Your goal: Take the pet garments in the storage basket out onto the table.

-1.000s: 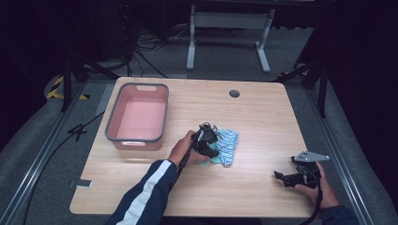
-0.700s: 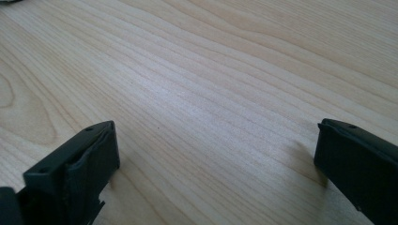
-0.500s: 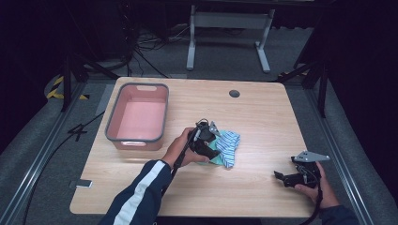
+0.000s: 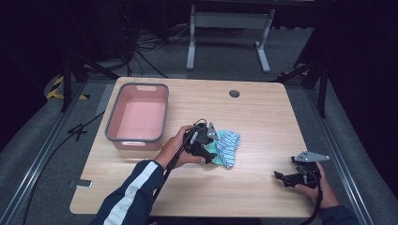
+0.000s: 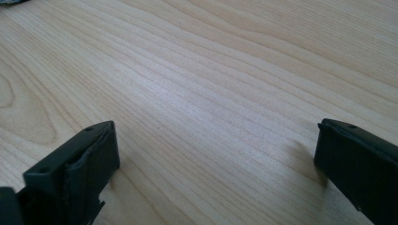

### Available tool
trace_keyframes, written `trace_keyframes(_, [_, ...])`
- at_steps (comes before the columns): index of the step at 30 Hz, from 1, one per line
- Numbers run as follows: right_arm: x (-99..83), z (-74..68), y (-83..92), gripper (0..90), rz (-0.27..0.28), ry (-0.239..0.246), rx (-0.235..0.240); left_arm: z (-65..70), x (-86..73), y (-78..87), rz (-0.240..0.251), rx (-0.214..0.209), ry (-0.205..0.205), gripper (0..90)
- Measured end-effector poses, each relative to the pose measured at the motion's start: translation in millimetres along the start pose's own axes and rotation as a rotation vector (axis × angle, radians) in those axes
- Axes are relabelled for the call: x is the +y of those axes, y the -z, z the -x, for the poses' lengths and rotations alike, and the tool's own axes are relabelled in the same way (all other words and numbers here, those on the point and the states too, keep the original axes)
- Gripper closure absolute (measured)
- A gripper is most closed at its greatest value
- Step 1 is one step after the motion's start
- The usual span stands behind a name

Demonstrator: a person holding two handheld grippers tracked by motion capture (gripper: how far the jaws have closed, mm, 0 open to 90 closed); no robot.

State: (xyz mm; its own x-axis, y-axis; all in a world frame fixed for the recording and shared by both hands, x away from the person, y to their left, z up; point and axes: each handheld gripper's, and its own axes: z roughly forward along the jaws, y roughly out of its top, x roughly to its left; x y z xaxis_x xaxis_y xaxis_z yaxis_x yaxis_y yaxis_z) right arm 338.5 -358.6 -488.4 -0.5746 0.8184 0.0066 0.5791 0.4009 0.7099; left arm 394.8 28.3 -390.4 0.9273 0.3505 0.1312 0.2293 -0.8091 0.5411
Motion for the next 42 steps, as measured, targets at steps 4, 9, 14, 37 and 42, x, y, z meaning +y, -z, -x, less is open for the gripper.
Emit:
trace_keyframes(4, [0.0,0.0,0.0,0.7,0.0,0.0,0.0,3.0,-3.2,6.5,-0.001,0.003,-0.03,24.5])
trace_keyframes(9, [0.0,0.0,0.0,0.7,0.0,0.0,0.0,10.0,-7.9,13.2,-0.03,0.009,-0.064,23.2])
trace_keyframes(14, [0.0,0.0,0.0,0.7,0.0,0.0,0.0,15.7,-16.3,17.5,-0.053,0.024,-0.092,22.8])
trace_keyframes(37, [-0.3,-0.3,0.1,0.7,0.002,-0.003,-0.001,23.2,-96.5,39.8,-0.114,0.114,-0.113,21.0])
trace_keyframes(42, [-0.2,-0.3,0.2,0.7,0.003,-0.005,-0.001,23.7,-119.4,46.7,-0.133,0.14,-0.092,21.2])
